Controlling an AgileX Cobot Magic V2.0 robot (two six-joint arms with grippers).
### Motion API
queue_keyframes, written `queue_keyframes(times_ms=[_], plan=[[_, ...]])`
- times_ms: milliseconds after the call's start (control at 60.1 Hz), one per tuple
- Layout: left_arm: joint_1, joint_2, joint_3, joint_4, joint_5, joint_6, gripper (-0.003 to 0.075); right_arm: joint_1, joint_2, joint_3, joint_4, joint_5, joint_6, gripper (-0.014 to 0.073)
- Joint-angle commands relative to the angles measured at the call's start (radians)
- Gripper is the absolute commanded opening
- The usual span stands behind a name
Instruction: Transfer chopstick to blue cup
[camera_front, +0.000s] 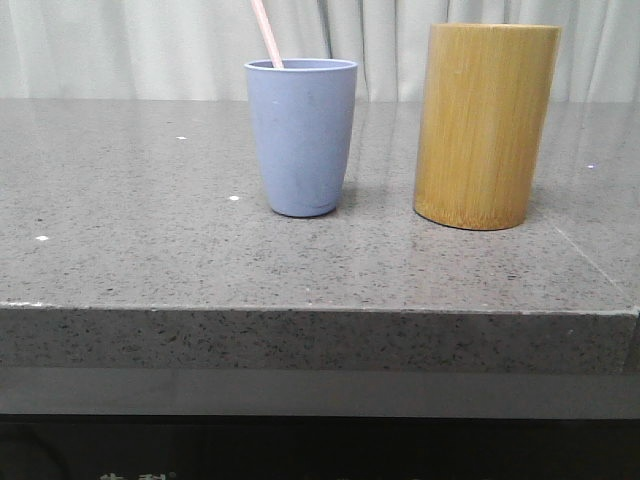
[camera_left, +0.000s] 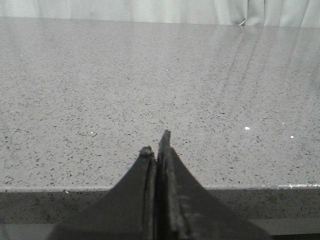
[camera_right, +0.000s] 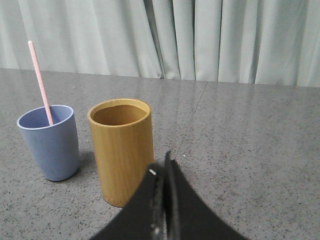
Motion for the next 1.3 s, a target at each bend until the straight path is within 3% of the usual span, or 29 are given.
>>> queue_keyframes(times_ms=[0, 216, 449, 765, 932, 1281], plan=[[0.002, -0.025, 0.008, -0.01, -0.083, -0.006, -0.0019, -0.003, 0.011, -0.026, 0.005, -0.089, -0.003, -0.0087], [0.002, -0.025, 0.008, -0.01, -0.083, -0.006, -0.0019, -0.018, 0.009, 0.025, -0.021, -0.123, -0.001, -0.0087], [0.002, -0.025, 0.008, -0.01, -0.083, -0.006, -0.0019, -0.134, -0.097, 0.179, -0.156, -0.209, 0.094, -0.0087], [0.002, -0.025, 0.008, -0.01, -0.083, -0.006, -0.0019, -0.184, -0.243, 0.411, -0.153, -0.212, 0.095, -0.0087], [0.002, -0.024, 0.008, -0.01, -0.083, -0.006, -0.0019, -0.184, -0.243, 0.409, -0.152, -0.119, 0.095, -0.0087], [0.002, -0.024, 0.008, -0.01, -0.083, -0.006, -0.0019, -0.184, -0.243, 0.409, -0.15, -0.112, 0.095, -0.0087]])
